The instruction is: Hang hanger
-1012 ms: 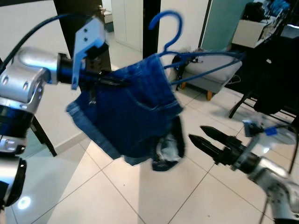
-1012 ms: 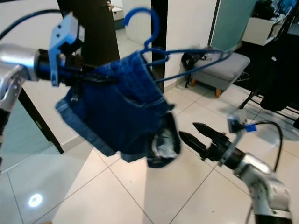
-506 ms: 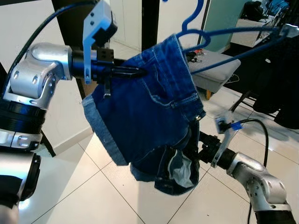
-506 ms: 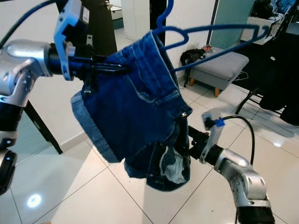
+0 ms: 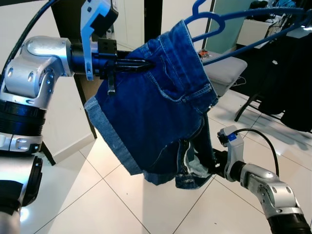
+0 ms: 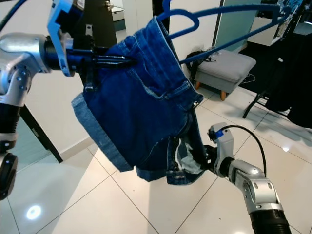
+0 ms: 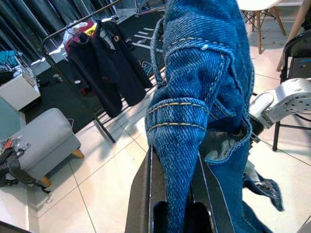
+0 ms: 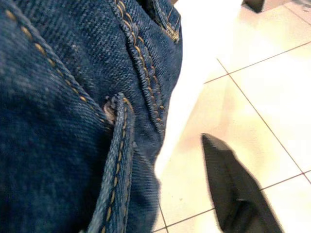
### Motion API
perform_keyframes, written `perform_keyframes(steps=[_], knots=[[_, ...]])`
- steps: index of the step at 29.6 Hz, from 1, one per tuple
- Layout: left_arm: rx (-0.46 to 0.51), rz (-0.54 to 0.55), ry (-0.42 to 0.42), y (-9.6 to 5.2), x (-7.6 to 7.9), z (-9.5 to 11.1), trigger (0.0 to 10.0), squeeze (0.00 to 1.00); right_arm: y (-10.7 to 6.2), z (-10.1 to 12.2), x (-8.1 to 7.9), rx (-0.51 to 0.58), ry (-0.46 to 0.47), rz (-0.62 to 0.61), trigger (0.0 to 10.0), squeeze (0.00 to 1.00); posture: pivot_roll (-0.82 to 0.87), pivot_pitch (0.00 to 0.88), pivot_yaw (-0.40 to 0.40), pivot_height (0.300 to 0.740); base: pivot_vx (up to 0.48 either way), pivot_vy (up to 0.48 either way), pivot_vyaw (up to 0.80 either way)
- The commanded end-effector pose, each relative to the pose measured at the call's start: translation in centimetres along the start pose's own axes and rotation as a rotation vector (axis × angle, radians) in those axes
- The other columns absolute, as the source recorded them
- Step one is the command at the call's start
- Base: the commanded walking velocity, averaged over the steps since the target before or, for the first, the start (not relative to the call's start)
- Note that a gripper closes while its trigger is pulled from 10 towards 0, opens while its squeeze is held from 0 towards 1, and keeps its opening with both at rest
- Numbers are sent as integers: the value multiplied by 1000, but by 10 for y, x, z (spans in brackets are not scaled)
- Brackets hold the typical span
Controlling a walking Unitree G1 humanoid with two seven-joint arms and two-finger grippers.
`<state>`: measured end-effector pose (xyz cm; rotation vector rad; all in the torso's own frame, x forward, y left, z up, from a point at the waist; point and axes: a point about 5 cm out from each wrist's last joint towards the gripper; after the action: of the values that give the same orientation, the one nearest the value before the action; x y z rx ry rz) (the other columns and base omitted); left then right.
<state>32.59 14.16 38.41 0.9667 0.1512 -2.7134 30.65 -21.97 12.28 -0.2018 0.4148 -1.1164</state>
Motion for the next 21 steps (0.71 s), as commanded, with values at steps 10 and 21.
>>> perform_keyframes(steps=[10,21], knots=[[-64,3,108,-15,4,-18,6980,0,-17,48,-6,304,147,160,0,0,-4,43,-4,740,0,0,0],[-197,-46,146,-23,31,-68,7804,0,-57,95,2,595,268,302,0,0,-14,54,-1,740,0,0,0]])
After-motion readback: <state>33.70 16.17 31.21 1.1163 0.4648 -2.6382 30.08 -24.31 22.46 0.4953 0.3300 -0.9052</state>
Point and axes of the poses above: a point about 5 cm out from each wrist's last joint towards the gripper, its own y axis pointing out of the wrist towards the gripper, its own z axis along the axis of the wrist's last joint, x = y × z, and after that the axes turned 7 degrees about y, right-handed
